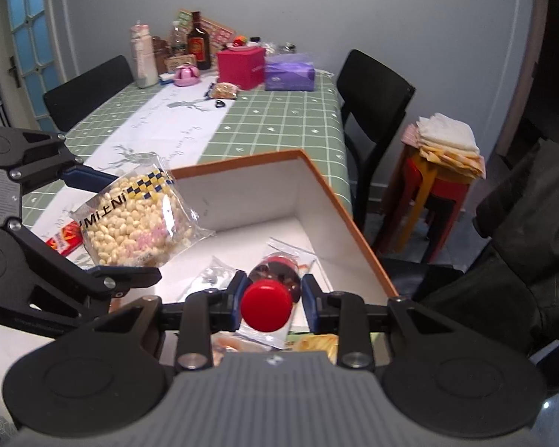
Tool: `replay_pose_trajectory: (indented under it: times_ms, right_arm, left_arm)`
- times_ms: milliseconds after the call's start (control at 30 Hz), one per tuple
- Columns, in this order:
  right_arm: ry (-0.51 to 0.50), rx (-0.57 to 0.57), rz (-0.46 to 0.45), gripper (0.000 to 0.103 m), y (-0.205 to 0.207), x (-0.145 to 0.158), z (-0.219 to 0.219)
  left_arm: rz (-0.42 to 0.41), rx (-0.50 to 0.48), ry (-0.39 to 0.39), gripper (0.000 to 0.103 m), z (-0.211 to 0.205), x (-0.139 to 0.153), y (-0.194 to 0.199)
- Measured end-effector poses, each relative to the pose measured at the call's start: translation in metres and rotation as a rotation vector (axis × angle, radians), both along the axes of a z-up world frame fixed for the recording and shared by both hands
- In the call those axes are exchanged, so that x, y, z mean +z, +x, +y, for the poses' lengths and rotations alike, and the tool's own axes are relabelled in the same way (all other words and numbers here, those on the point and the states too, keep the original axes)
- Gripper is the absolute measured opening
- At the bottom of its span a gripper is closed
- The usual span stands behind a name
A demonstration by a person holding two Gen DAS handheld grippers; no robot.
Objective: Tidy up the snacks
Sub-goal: 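Lift both held snacks and carry them over the orange box, then lower both snacks into the box and open both tools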
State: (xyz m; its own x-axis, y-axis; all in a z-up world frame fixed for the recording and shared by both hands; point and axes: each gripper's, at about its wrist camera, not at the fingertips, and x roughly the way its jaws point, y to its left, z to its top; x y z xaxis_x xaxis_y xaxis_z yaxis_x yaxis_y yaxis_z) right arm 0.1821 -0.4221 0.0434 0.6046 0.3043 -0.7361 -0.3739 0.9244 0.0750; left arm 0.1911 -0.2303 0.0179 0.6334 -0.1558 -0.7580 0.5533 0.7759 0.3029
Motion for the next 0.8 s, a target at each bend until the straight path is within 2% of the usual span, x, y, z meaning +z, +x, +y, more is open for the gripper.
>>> replay_pose_trajectory:
  times_ms: [433,800]
  right_arm:
    - [-0.025,-0.041,0.098,0.03,0.031,-0.034,0.001]
    - [-0.027,-0.086,0.139,0.03,0.051,-0.053,-0.003]
  left_arm:
    - [0.055,0.009,0.155,0.092,-0.034,-0.027,0.035]
    - [0.094,0.045,0.198,0.092,-0.035,-0.045,0.05]
